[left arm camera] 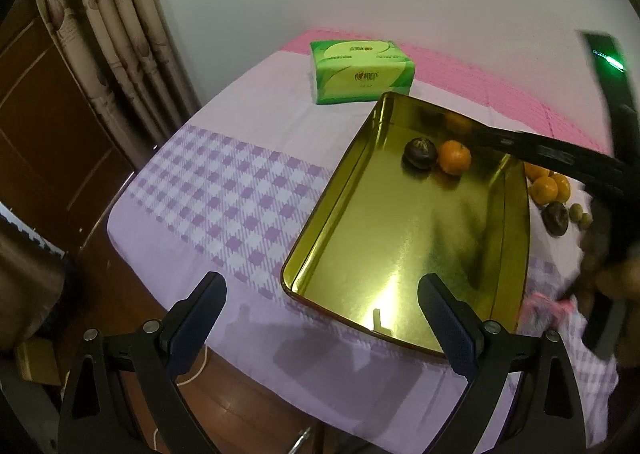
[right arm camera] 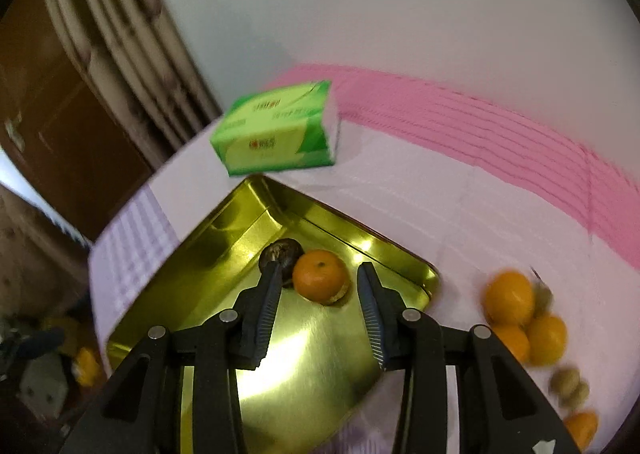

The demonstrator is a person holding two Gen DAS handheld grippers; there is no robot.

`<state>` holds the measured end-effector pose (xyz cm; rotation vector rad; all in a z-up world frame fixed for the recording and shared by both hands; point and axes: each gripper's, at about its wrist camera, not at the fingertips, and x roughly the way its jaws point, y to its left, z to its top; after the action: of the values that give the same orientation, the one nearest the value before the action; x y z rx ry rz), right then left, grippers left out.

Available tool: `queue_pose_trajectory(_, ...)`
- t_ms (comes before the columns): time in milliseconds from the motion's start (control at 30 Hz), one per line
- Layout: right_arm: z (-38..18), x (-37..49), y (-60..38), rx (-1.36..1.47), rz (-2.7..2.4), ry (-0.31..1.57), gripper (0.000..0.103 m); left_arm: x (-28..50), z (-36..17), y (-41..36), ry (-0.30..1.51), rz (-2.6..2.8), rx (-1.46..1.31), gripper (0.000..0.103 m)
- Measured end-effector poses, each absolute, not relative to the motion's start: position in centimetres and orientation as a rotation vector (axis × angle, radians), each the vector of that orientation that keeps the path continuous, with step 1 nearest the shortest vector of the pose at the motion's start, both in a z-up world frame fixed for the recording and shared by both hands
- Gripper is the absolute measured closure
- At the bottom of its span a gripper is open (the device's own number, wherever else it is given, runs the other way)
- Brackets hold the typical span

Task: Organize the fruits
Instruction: 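Carry the mandarin into the gold tray and open the right gripper, then withdraw the open right gripper from the tray, then reach the left gripper to an orange and close on it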

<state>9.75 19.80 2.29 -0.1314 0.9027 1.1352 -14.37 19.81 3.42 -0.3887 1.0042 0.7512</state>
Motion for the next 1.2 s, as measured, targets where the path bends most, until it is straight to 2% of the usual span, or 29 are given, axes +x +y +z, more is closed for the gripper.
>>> queue_pose_trajectory(267, 1.8, 7.8, 4.4, -0.081, 0.980, 0.793, 0.058, -13.9, 4.3, 17.6, 0.975, 0.733, -0.306, 0.007)
queue_pose_trajectory(433, -0.5, 8.8, -5.9, -0.174, 0.719, 0.742, 0.045, -13.3, 5.4, 14.9, 0.927, 0.656, -0.228, 0.007)
queue_pose_trajectory(567, -3.2, 11.1, -11.8, -0.148, 0.579, 0.778, 0.045, -12.1, 6.4, 12.0, 0.906, 0.555, -0.176, 0.007)
queue_pose_trajectory(933, -7.8, 15.3, -17.9, 0.035, 0.462, 0.871, 0.045, -0.1, 8.2, 7.1, 0.916, 0.129, -0.013, 0.007)
queue_pose_trajectory(1000, -7.7, 15.2, -18.2, 0.037, 0.472, 0.851, 0.040, 2.8, 7.3, 7.1, 0.950, 0.055, 0.022, 0.007)
queue_pose_trajectory(1100, -7.9, 15.2, -18.2, 0.025, 0.483, 0.854, 0.037, 7.2, 5.2, 7.6, 1.033, -0.026, 0.070, 0.017)
queue_pose_trajectory(1133, -7.9, 15.3, -17.8, 0.029, 0.485, 0.857, 0.036, 8.3, 4.6, 8.0, 1.057, -0.030, 0.079, 0.025)
queue_pose_trajectory(1200, -8.1, 15.4, -18.1, 0.049, 0.492, 0.865, 0.034, 10.0, 3.3, 8.8, 1.107, -0.058, 0.079, 0.032)
